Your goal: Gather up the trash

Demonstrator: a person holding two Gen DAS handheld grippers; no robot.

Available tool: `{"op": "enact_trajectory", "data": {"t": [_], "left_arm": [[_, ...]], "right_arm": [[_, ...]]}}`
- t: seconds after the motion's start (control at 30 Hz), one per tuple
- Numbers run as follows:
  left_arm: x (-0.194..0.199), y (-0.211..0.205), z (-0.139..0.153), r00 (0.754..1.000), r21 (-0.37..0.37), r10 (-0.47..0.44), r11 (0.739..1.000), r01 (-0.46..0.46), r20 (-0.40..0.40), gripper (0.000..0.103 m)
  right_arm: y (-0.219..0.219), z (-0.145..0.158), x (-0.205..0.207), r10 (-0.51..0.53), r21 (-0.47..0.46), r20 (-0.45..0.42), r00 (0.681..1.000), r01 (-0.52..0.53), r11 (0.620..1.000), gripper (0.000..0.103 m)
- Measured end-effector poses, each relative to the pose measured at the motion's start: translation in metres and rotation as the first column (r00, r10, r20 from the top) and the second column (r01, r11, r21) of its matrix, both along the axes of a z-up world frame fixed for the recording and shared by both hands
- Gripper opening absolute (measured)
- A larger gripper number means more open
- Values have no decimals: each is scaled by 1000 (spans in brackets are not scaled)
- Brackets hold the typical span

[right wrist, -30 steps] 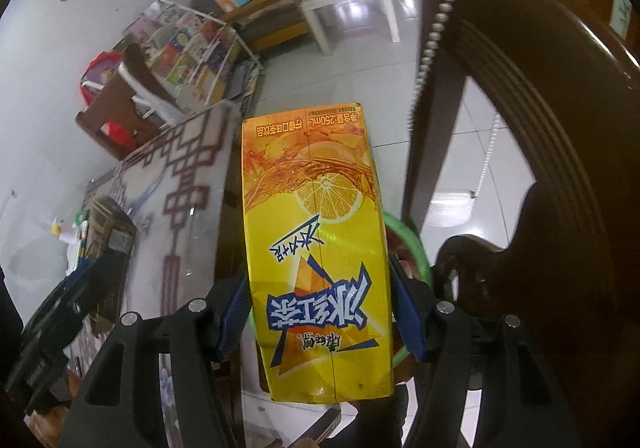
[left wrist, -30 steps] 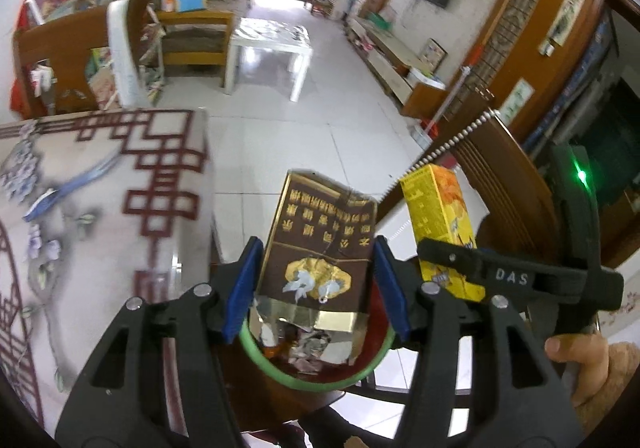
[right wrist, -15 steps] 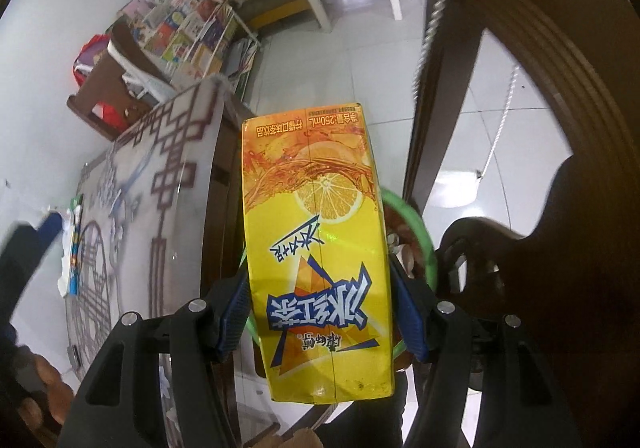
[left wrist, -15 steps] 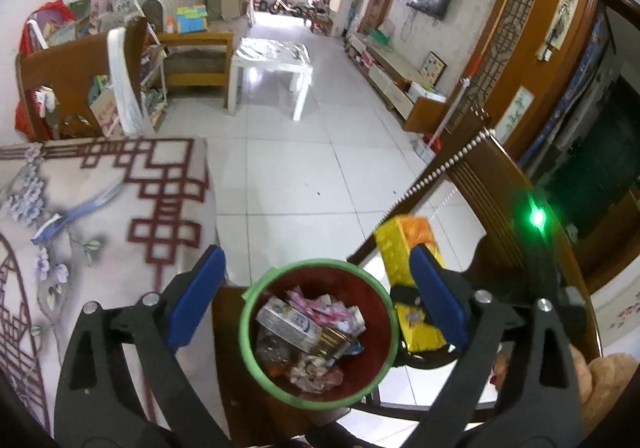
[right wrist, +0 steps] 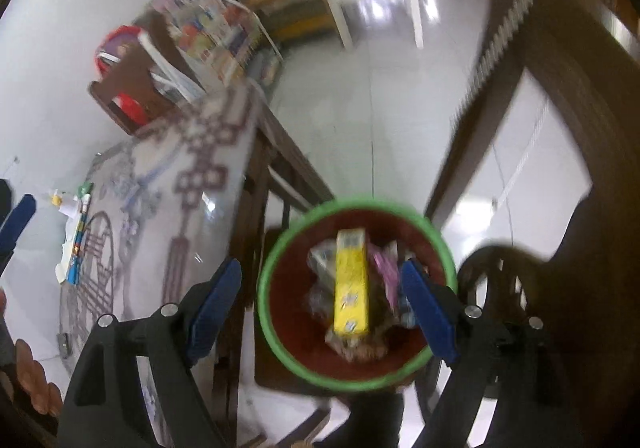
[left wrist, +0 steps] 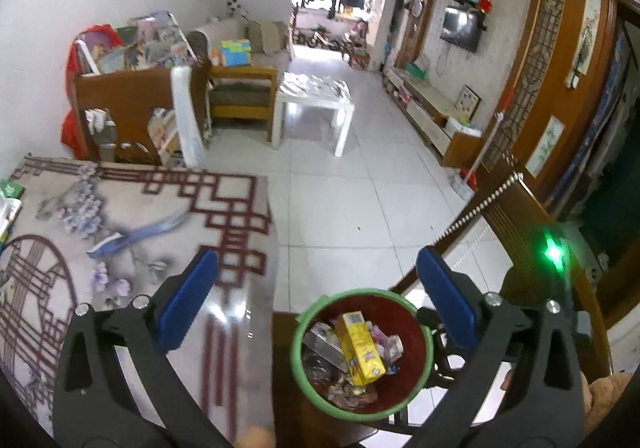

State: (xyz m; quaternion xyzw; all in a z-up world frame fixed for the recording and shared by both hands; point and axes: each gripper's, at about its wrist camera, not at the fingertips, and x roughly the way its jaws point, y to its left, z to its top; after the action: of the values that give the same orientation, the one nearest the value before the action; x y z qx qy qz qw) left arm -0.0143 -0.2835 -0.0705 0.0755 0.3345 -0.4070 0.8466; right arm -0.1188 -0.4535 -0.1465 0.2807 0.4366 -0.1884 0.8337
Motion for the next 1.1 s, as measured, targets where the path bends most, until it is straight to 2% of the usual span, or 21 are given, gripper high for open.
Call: {"op": "enact_trajectory", "data": {"t": [0.13,0.2,0.33,0.47,0.5,0.57,0.63,0.7,0.83,1.1], "left_arm": [[3,21,20,996,-49,64,997,-61,64,98],[5,32,32,988,-72,117,991,-109,105,98],[11,53,56,971,-131,199,975,-182,131,98],[11,71,74,951,-176,244,961,-212,190,98],[9,75,79,937,-183,267,956,-229,224,98],[7,80,83,913,-187,312,945,-268,264,98],[5,83,85,900,-192,338,937,-293,276,98],[7,87,86,904,-197,336,936,-291,264,98],[7,94,85,912,-205,331,936,-285,244,98],[7,101,84,906,-207,360,926,-317,224,98]], "right_arm": [[20,47,2,0,-187,128,992,24,982,96],[32,73,1,9,-283,207,978,51,958,96],[50,105,-1,20,-397,314,949,113,911,96],[66,127,-13,57,-471,463,884,191,861,96],[70,132,-15,61,-486,483,873,209,848,96],[77,138,-15,74,-517,496,865,225,826,96],[80,140,-10,80,-532,476,876,214,819,96],[81,139,-6,72,-520,441,895,189,833,96],[84,137,-7,38,-496,454,890,217,841,96],[88,135,-5,32,-483,444,895,209,851,96]]}}
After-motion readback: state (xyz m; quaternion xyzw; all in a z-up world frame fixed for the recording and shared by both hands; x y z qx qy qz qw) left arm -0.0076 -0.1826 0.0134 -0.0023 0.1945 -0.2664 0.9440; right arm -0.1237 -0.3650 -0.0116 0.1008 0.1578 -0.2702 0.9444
